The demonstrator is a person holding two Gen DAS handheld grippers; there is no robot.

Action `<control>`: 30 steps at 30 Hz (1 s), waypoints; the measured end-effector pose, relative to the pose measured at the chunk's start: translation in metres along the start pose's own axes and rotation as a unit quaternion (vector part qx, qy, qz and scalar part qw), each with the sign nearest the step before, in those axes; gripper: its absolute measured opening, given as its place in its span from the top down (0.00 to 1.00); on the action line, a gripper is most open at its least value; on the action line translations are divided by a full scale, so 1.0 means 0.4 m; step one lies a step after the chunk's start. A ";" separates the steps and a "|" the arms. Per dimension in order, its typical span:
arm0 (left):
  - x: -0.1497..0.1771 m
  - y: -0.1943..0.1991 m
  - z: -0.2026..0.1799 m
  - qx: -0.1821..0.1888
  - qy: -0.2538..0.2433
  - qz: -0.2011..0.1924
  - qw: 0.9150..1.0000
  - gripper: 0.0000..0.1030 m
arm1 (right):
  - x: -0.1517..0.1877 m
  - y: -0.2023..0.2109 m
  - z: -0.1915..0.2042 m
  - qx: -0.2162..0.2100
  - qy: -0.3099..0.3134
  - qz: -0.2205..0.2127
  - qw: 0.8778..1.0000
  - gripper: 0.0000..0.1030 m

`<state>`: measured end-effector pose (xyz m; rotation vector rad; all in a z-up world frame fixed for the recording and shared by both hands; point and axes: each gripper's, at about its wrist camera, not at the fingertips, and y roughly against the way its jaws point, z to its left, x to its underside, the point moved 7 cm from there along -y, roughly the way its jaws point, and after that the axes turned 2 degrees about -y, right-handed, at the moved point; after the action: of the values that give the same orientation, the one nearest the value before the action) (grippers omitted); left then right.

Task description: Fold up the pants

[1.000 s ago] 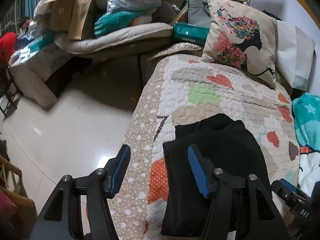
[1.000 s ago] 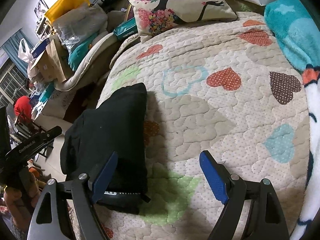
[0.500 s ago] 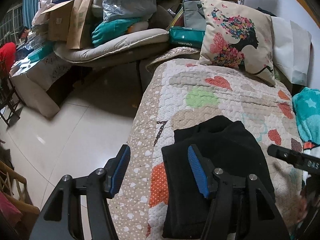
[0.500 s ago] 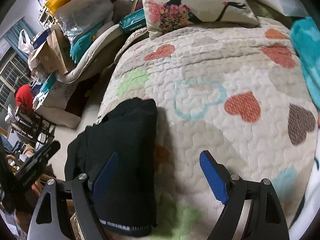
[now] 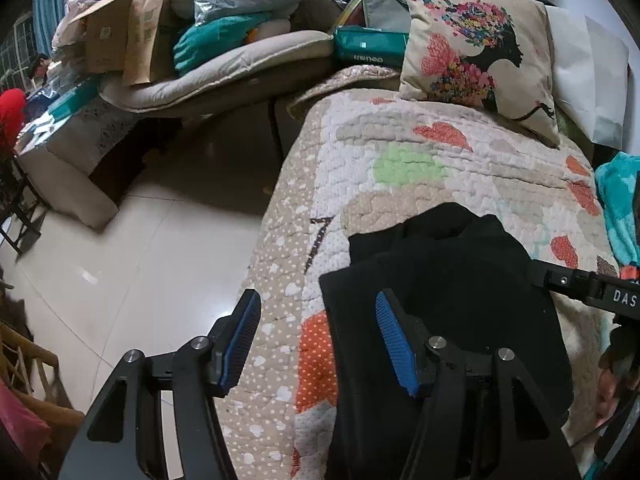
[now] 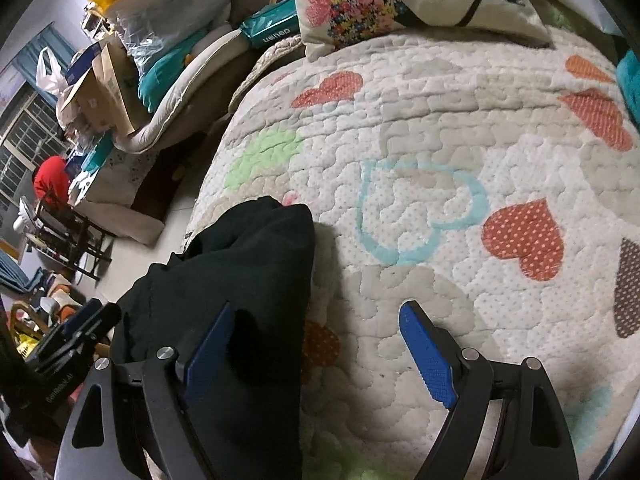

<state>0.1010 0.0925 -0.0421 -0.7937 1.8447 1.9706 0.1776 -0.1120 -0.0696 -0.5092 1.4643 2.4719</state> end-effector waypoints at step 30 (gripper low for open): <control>0.065 -0.099 -0.011 0.226 0.117 0.121 0.959 0.34 | 0.007 -0.075 0.029 -0.075 -0.049 0.033 0.995 0.08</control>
<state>0.1045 0.0890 -0.0893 -0.7033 2.5118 1.5246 0.1837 -0.0875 -0.0897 -0.3668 1.2856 2.6321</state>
